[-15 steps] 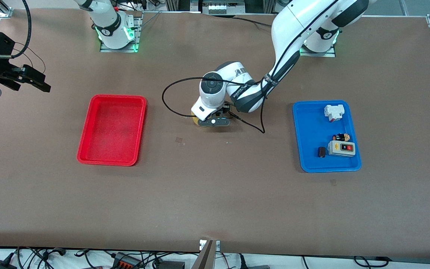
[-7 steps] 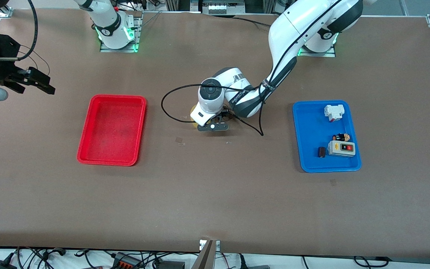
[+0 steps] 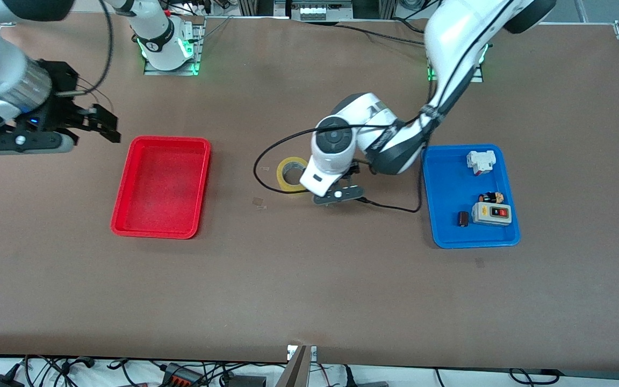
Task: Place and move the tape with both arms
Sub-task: 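Release the tape with the left gripper while the right gripper approaches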
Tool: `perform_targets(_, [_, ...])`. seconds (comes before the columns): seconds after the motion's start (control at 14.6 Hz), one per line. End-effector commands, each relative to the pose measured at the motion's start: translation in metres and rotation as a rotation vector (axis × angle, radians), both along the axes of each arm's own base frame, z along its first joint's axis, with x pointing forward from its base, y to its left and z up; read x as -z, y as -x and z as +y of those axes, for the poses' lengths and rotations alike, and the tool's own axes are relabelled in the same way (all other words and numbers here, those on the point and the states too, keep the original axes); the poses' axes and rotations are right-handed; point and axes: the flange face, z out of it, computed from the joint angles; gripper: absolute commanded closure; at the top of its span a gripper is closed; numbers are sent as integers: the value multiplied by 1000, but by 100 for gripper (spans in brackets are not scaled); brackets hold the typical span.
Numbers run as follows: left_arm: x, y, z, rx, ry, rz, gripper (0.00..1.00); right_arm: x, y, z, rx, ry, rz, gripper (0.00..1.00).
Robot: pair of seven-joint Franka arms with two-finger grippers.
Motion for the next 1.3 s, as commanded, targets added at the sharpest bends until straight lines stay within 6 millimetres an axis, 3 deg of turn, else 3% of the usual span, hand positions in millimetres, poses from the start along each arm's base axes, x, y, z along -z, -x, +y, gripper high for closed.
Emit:
perform_targets(0.0, [-51, -9, 47, -41, 1, 17, 0, 19, 3, 57, 25, -1, -3, 2])
perform_targets(0.14, [-83, -24, 90, -92, 2, 22, 0, 48, 3, 93, 2, 7, 21, 2])
perform_targets(0.27, [-111, -37, 140, -123, -17, 32, 0, 78, 10, 143, -17, 14, 29, 2])
perform_targets(0.48, [-157, -54, 240, -37, -29, 42, 0, 133, 33, 211, -15, 23, 27, 5])
perform_targets(0.69, [-178, -64, 310, -26, -27, 23, 0, 199, 51, 258, -15, 21, 16, 5])
perform_targets(0.89, [-187, -68, 375, 18, -11, 34, 0, 252, 56, 281, -23, 31, 22, 5])
perform_targets(0.96, [-198, -72, 392, 32, 6, 15, 0, 268, 56, 283, -28, 39, 29, 5])
perform_targets(1.1, [-209, -75, 422, 62, 38, 21, 0, 295, 62, 293, -47, 43, 32, 5])
perform_targets(1.24, [-222, -74, 436, 68, 51, 18, 0, 314, 61, 298, -52, 33, 24, 5])
